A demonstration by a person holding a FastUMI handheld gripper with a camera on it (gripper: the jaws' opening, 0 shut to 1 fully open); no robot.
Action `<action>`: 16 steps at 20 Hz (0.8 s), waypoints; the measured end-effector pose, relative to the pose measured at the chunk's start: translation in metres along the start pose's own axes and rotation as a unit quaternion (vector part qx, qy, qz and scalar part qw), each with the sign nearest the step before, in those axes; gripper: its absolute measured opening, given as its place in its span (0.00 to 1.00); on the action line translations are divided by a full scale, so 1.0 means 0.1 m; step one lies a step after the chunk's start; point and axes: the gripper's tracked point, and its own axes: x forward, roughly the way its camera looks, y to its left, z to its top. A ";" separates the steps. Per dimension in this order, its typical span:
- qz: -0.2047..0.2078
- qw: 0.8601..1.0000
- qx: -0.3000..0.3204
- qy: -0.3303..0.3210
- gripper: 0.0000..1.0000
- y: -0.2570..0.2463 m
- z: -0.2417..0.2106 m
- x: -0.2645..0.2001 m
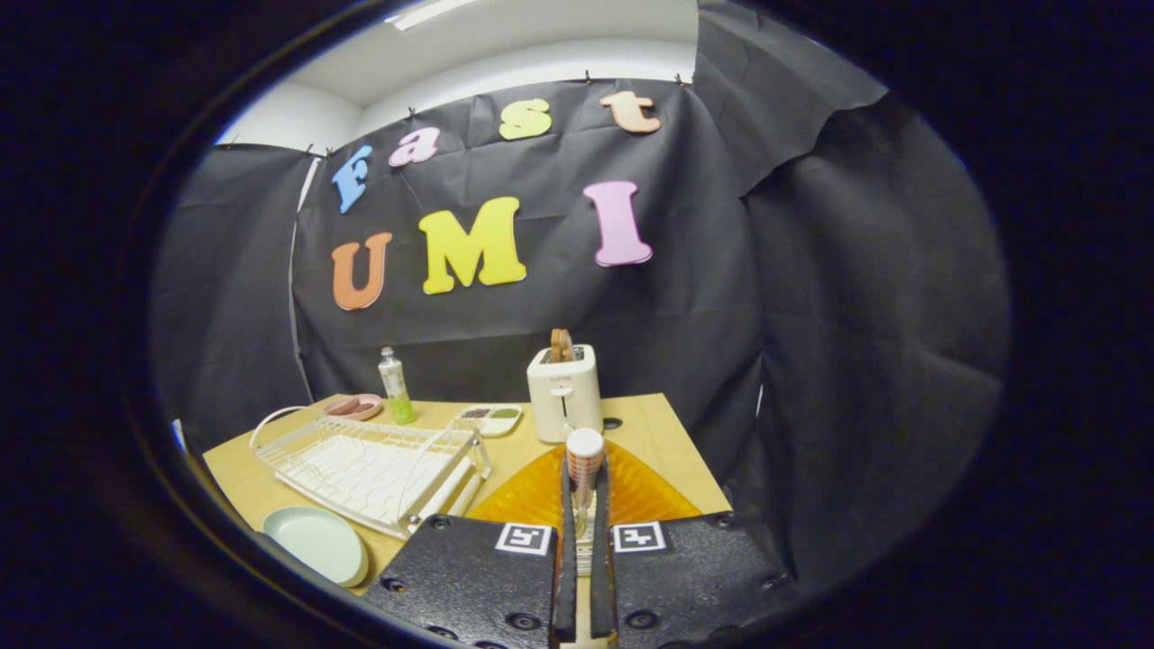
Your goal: Take the plate from the dish rack, then take the spoon from the basket and place it into the plate.
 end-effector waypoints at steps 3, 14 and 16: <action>0.003 0.999 -0.008 -0.030 0.11 0.19 0.26 -0.21; 0.128 0.991 -0.016 -0.041 0.11 1.66 0.45 -0.89; 0.143 0.989 -0.020 -0.035 0.11 1.87 0.40 -0.99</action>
